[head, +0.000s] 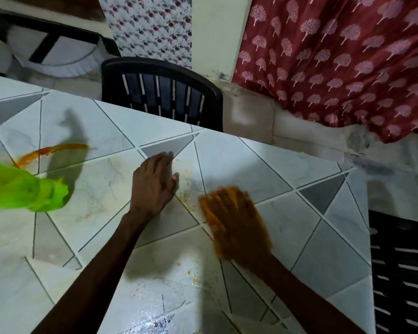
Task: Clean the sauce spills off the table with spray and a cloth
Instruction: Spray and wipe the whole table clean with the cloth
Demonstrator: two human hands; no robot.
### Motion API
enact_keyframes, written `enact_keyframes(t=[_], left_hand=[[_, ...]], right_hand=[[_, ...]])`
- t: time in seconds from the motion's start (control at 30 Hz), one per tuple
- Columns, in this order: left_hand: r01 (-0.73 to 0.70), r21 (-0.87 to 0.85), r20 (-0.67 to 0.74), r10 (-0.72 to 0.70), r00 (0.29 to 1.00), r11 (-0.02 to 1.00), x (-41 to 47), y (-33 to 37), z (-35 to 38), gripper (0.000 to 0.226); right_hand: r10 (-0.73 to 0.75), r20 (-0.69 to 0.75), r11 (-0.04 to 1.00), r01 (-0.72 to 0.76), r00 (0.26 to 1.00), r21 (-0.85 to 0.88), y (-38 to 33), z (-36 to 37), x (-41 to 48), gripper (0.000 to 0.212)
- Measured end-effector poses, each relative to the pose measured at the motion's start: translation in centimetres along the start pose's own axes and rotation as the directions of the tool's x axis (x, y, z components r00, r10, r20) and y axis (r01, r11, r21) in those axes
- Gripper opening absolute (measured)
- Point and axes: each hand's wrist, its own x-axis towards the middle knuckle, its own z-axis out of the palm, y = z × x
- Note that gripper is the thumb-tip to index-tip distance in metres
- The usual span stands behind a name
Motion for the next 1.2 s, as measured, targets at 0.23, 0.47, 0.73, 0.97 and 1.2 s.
enact_keyframes(t=[0.23,0.47,0.73,0.97,1.2], left_hand=[[0.090,0.105,-0.028,-0.088,0.996,0.990,-1.8,-3.0,-1.1,0.052],[0.166,0.103,-0.056,-0.161,0.985,0.981,-5.4,-5.8,-2.8,0.052],[0.174,0.142,-0.055,-0.167,0.984,0.975,-6.6,-6.4,-3.3,0.051],[0.204,0.031,-0.012,-0.204,0.979,0.978,-6.3,-7.4,-3.1,0.051],[0.227,-0.048,-0.098,-0.231,0.968,0.973,-7.1,-10.5,-5.5,0.053]], right_hand=[[0.300,-0.006,0.951,-0.300,0.954,-0.078,11.2,-0.7,2.4,0.063],[0.231,-0.011,0.972,-0.231,0.973,-0.041,-3.4,-0.2,18.5,0.069],[-0.214,0.063,0.977,0.215,0.975,0.001,-1.9,0.7,1.6,0.064],[0.162,0.042,0.983,-0.157,0.986,-0.098,1.5,0.5,15.2,0.064],[0.008,0.031,1.000,-0.007,1.000,-0.021,-12.3,0.6,24.9,0.066]])
